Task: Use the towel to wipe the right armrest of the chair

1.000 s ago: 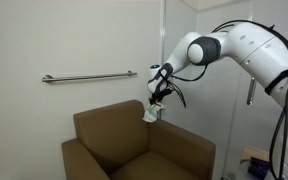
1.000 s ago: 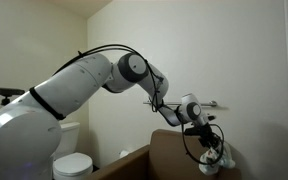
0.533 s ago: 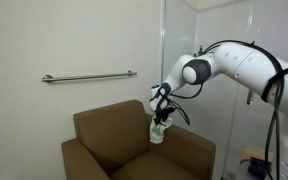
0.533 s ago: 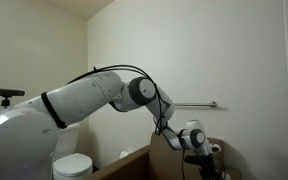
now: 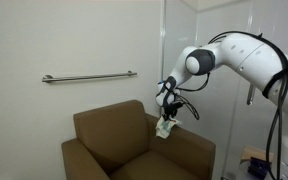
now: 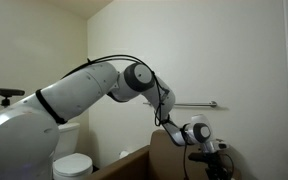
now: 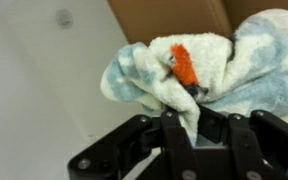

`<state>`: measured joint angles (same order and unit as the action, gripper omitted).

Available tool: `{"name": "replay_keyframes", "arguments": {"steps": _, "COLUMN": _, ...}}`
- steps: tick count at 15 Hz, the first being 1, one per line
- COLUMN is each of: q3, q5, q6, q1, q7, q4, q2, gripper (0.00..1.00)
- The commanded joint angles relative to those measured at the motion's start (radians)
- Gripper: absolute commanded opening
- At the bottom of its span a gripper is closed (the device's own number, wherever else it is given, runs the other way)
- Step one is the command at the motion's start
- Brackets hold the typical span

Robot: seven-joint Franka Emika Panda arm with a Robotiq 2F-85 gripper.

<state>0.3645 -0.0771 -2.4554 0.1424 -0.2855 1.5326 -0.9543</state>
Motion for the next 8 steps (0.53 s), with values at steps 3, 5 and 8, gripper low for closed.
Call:
{"name": "replay_keyframes", "arguments": {"steps": 3, "q3": 0.066, "q5": -0.017, "q6": 0.025, "q1": -0.011, "q7": -0.034, "q4": 0.318, "q2": 0.275, "gripper": 0.07}}
{"name": "replay_keyframes", "arguments": {"steps": 5, "q3": 0.067, "q5": -0.022, "q6": 0.042, "q1": -0.006, "q7": -0.031, "q4": 0.395, "q2": 0.333, "gripper": 0.07}}
{"name": "replay_keyframes", "arguments": {"steps": 8, "q3": 0.046, "q5": -0.027, "q6": -0.012, "q1": -0.001, "q7": -0.017, "q4": 0.42, "q2": 0.366, "gripper": 0.07}}
